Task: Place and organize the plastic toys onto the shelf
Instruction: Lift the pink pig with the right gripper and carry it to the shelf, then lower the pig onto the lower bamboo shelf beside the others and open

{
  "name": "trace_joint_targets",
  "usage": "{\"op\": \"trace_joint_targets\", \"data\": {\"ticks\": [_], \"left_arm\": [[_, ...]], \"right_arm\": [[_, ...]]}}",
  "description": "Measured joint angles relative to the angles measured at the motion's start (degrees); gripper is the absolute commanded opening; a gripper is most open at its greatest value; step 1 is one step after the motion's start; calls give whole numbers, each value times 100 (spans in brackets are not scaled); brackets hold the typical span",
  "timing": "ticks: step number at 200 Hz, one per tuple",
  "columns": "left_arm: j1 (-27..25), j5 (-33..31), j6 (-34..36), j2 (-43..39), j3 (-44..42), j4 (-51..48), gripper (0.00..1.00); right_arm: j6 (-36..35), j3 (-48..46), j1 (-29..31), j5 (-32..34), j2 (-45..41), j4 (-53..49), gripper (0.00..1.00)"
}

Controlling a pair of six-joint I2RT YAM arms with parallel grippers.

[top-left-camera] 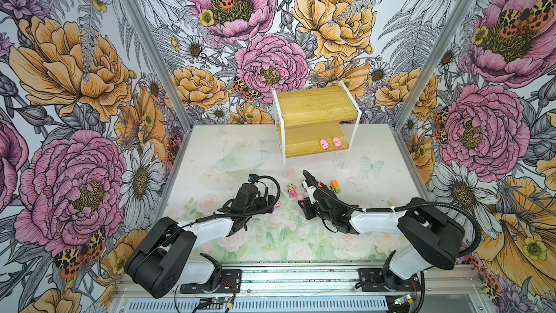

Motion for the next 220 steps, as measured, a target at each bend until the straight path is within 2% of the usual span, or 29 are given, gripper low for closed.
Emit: {"op": "trace_joint_targets", "data": {"ticks": [42,95,154,220], "left_arm": [[0,0,0,7,2,0,99],[0,0,0,35,2,-13,99],[0,0,0,35,2,-17,99],[0,-2,0,35,2,-20,99]], "right_arm": [[-256,142,-173,-66,-667,-420,26],[-699,748,-1217,-400,-1217,-730,27],[-1362,1899,-1615,-691,-1071,-1139,26],[-1696,2636,-1847,-828,-129,-1272,26]]}}
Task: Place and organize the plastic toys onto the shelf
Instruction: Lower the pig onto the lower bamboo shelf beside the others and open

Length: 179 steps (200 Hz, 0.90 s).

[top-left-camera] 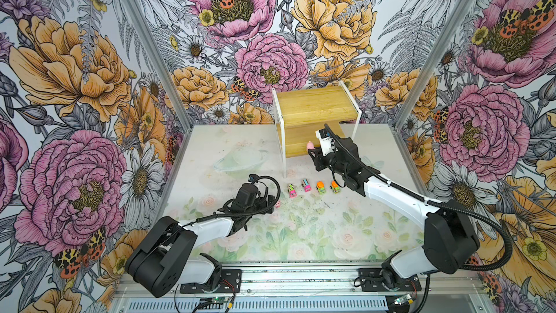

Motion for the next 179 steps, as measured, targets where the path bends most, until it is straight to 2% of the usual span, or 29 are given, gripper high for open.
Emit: {"op": "trace_joint_targets", "data": {"ticks": [96,179], "left_arm": [[0,-2,0,0,0,-4,99],[0,-4,0,74,11,-44,99]], "right_arm": [[-118,365,-225,-111,680,7,26],[-160,461,-382,-177,828,11,26]]}}
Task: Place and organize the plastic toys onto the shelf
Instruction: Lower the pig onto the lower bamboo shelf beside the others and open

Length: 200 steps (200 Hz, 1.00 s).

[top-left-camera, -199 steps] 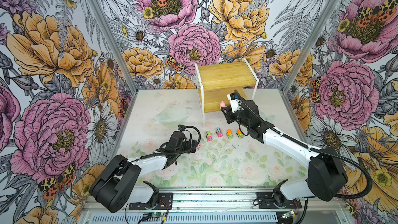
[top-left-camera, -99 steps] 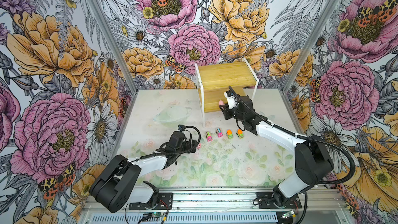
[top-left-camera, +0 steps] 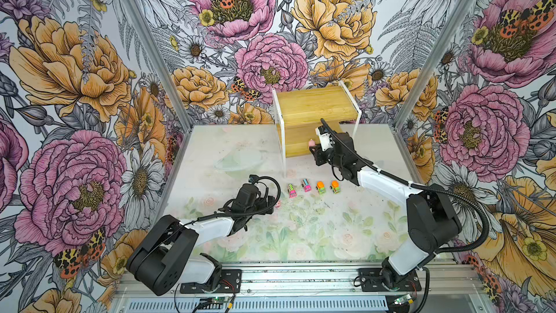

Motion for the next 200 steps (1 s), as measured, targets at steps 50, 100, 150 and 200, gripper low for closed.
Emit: {"op": "trace_joint_targets", "data": {"ticks": [50,100,150,200], "left_arm": [[0,-2,-2,0,0,-22,99],[0,-2,0,33,0,-22,99],[0,-2,0,42,11,-44,99],[0,-2,-2,55,11,-46,99]], "right_arm": [[-2,122,0,-66,101,2,27],[-26,129,0,-79,118,0,32],[-48,129,0,-81,118,0,31],[-44,129,0,-151,118,0,30]]}}
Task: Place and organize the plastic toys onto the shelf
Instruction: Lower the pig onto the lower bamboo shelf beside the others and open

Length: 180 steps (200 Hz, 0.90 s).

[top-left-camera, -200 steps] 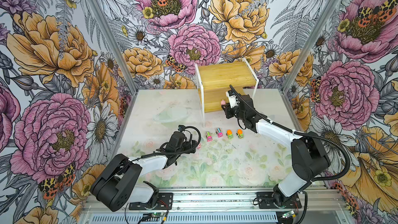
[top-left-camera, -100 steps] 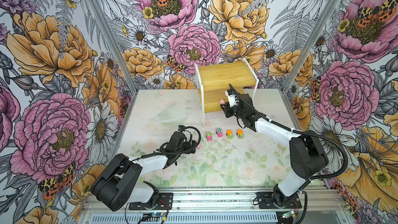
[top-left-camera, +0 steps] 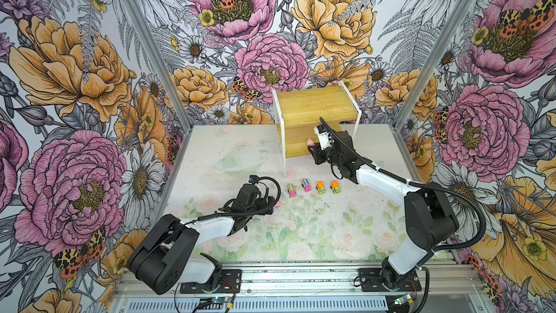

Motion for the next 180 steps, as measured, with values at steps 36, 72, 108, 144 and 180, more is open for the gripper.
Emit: {"op": "trace_joint_targets", "data": {"ticks": [36,72,108,144,180], "left_arm": [[0,0,2,20,24,-11,99],[0,0,0,26,28,-13,99],[0,0,2,59,39,-13,99],[0,-2,2,61,74,-15,99],[0,-2,0,61,74,-13,99]], "right_arm": [[0,-9,0,-48,0,-2,30],[0,-35,0,-57,0,-2,30],[2,-57,0,-57,-11,4,31],[2,-83,0,-57,-11,57,32],[13,-85,0,-52,-11,85,38]]}}
